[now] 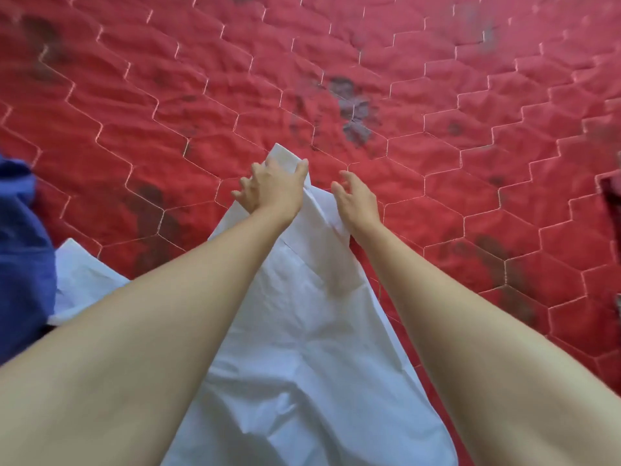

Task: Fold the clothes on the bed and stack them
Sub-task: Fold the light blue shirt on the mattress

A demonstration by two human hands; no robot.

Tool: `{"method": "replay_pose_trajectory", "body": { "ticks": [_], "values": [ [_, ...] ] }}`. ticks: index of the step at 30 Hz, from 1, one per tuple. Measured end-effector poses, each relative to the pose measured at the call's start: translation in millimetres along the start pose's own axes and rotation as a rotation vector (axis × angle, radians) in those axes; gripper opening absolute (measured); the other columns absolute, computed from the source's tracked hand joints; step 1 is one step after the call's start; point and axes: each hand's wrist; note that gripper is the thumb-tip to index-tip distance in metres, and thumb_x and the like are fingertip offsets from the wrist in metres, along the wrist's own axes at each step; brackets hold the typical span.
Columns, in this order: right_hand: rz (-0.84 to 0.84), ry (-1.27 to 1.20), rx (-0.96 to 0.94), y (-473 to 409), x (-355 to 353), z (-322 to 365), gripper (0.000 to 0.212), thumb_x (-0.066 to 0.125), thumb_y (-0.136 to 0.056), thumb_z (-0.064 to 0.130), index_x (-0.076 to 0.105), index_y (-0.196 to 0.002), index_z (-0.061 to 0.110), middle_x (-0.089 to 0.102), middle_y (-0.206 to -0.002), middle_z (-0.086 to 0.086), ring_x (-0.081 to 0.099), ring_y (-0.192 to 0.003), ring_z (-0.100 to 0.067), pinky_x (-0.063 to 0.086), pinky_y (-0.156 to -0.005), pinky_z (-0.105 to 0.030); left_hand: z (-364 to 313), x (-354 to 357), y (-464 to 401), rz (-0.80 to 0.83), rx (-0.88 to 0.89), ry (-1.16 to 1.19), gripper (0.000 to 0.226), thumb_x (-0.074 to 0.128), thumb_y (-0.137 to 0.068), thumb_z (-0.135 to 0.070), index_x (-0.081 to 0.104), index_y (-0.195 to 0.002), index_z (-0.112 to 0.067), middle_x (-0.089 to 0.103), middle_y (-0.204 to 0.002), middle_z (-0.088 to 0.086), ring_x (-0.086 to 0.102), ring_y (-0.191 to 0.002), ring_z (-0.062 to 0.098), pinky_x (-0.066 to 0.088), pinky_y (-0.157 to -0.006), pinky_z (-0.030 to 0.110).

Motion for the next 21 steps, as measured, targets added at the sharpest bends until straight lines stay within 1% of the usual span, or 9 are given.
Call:
{"method": "replay_pose_trajectory", "body": {
  "ticks": [4, 8, 10, 11, 13, 14, 16, 18, 21],
  "values": [
    [0.074, 0.04, -0.066, -28, 9, 10, 0.034, 0.049, -0.095, 0.018, 0.061, -0.127, 0.02, 0.066, -0.12, -0.003, 0.057, -0.113, -0.02, 0.043, -0.093, -0.031, -25, 19, -25, 0.057, -0.081, -0.045, 0.078, 0.054, -0.083, -0.065, 0.04, -0.136, -0.009, 0.051, -0.137, 0.015, 0.041, -0.129, 0.043, 0.027, -0.108, 0.057],
    [0.036, -0.009, -0.064, -40, 16, 10, 0.044, 0.041, -0.085, -0.004, 0.068, -0.113, 0.017, 0.069, -0.108, -0.003, 0.059, -0.107, -0.023, 0.045, -0.096, -0.039, -24, 30, -32, 0.081, -0.028, -0.235, 0.081, 0.056, -0.091, -0.038, 0.015, -0.149, 0.001, 0.032, -0.148, 0.027, 0.027, -0.135, 0.05, 0.026, -0.109, 0.059],
    [0.027, -0.031, -0.063, -43, 20, 11, 0.043, 0.042, -0.086, -0.002, 0.068, -0.114, 0.016, 0.069, -0.11, -0.002, 0.059, -0.108, -0.022, 0.045, -0.097, -0.039, -20, 30, -33, 0.034, 0.006, -0.192, 0.069, 0.052, -0.092, -0.023, 0.018, -0.148, 0.001, 0.041, -0.143, 0.025, 0.034, -0.133, 0.045, 0.033, -0.105, 0.052],
    [0.038, -0.032, -0.073, -45, 22, 12, 0.038, 0.045, -0.089, 0.001, 0.068, -0.115, 0.017, 0.069, -0.112, -0.002, 0.059, -0.109, -0.021, 0.044, -0.097, -0.038, -16, 28, -32, -0.014, 0.025, -0.129, 0.057, 0.049, -0.092, -0.016, 0.028, -0.144, 0.0, 0.051, -0.135, 0.023, 0.043, -0.127, 0.042, 0.038, -0.098, 0.046],
    [0.073, -0.047, -0.093, -45, 26, 14, 0.031, 0.051, -0.092, 0.011, 0.067, -0.118, 0.019, 0.069, -0.113, 0.001, 0.06, -0.108, -0.016, 0.044, -0.097, -0.033, -3, 19, -28, -0.108, 0.063, 0.064, 0.03, 0.046, -0.09, -0.006, 0.051, -0.119, -0.002, 0.064, -0.112, 0.021, 0.057, -0.107, 0.039, 0.04, -0.079, 0.038],
    [0.1, -0.061, -0.099, -44, 29, 16, 0.03, 0.054, -0.092, 0.015, 0.067, -0.118, 0.02, 0.069, -0.109, 0.003, 0.06, -0.105, -0.014, 0.045, -0.095, -0.032, 7, 13, -24, -0.12, 0.075, 0.178, 0.02, 0.046, -0.087, -0.004, 0.055, -0.106, -0.002, 0.065, -0.102, 0.02, 0.058, -0.096, 0.038, 0.036, -0.071, 0.035],
    [0.169, -0.076, -0.123, -41, 31, 20, 0.03, 0.062, -0.089, 0.022, 0.067, -0.119, 0.02, 0.068, -0.103, 0.005, 0.061, -0.1, -0.013, 0.047, -0.094, -0.034, 29, 0, -15, -0.093, 0.073, 0.452, 0.014, 0.049, -0.083, -0.002, 0.057, -0.094, -0.002, 0.061, -0.083, 0.012, 0.053, -0.08, 0.032, 0.036, -0.067, 0.033],
    [0.251, -0.051, -0.175, -37, 32, 23, 0.032, 0.07, -0.085, 0.026, 0.068, -0.116, 0.019, 0.069, -0.101, 0.004, 0.063, -0.097, -0.014, 0.049, -0.092, -0.032, 52, -17, -4, -0.036, 0.047, 0.727, 0.018, 0.053, -0.084, 0.0, 0.061, -0.099, -0.004, 0.059, -0.079, 0.002, 0.052, -0.075, 0.018, 0.049, -0.071, 0.035],
    [0.35, 0.073, -0.247, -27, 29, 24, 0.024, 0.074, -0.081, 0.029, 0.073, -0.104, 0.023, 0.068, -0.084, 0.01, 0.06, -0.08, -0.007, 0.047, -0.072, -0.019, 89, -44, 18, 0.024, 0.024, 0.982, 0.033, 0.059, -0.085, 0.002, 0.064, -0.112, -0.015, 0.069, -0.093, -0.002, 0.062, -0.083, 0.009, 0.052, -0.069, 0.023]
  ]
}}
Point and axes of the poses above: each hand's wrist, its own y-axis away from the middle knuckle, its own x-axis out of the palm, z = x × y
